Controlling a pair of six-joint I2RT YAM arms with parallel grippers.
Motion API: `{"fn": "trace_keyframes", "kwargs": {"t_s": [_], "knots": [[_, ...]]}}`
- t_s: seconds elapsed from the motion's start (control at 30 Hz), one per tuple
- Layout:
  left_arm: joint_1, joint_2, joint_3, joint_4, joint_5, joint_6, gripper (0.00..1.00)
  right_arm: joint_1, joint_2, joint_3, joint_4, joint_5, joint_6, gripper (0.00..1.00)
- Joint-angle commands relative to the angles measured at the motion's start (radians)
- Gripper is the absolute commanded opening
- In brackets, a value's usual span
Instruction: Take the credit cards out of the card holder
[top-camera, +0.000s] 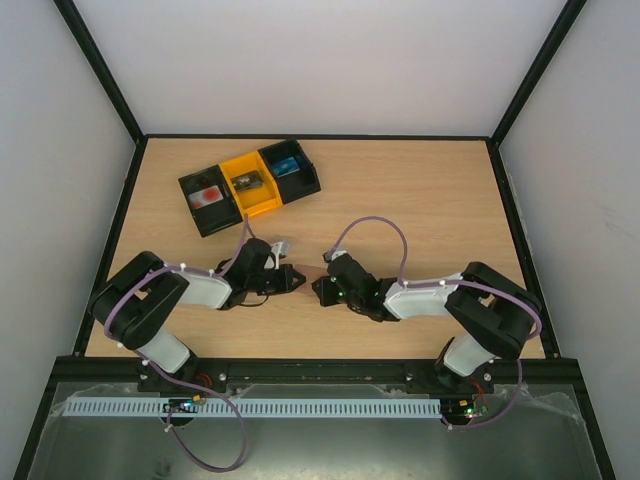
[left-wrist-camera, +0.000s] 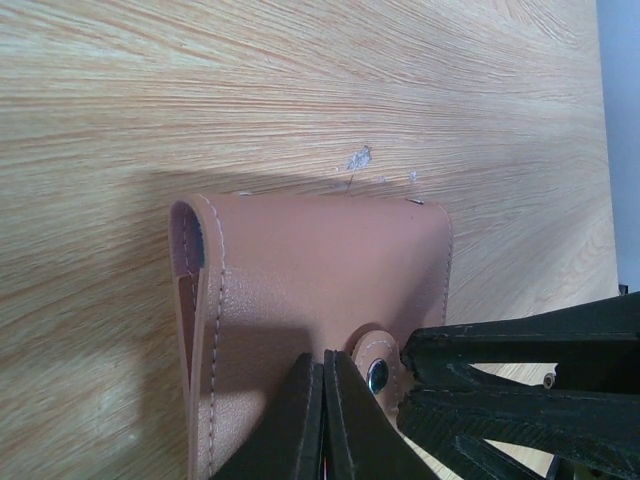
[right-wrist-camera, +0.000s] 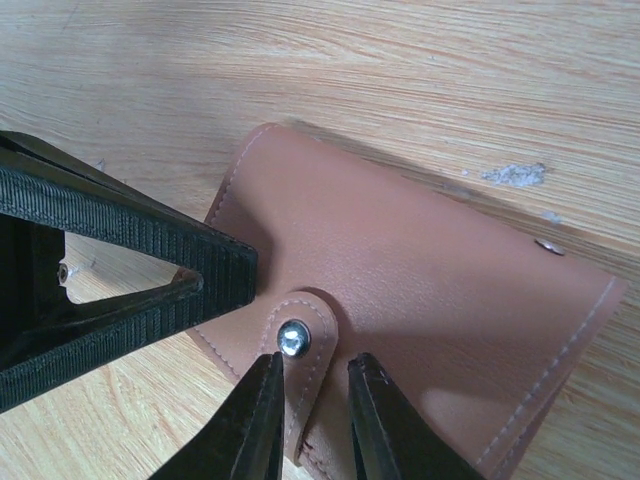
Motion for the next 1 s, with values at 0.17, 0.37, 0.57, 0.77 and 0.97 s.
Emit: {"fn": "trace_keyframes", "kwargs": {"t_s": [0.17, 0.37, 0.57, 0.77, 0.97], "knots": [[-0.010, 0.035, -0.029, 0.011, -0.020, -0.004, 0.03, -0.006, 0.078, 0.037, 0.014, -0.050, -0.029, 0.19], [-0.014, 0.042, -0.031, 0.013, -0.025, -0.004, 0.03, -0.006, 0.090, 0.045, 0.013, -0.073, -0.055, 0.10], [-0.015, 0.054, -0.029, -0.003, -0.047, -0.002, 0.03, -0.006, 0.053, 0.043, -0.006, -0.044, -0.116, 0.02], [-0.016, 0.068, -0.030, -0.010, -0.061, -0.007, 0.03, -0.006, 0.033, 0.046, -0.010, -0.027, -0.155, 0.02], [-0.015, 0.076, -0.031, -0.010, -0.071, -0.013, 0.03, -0.006, 0.009, 0.004, 0.057, -0.084, -0.156, 0.02]]}}
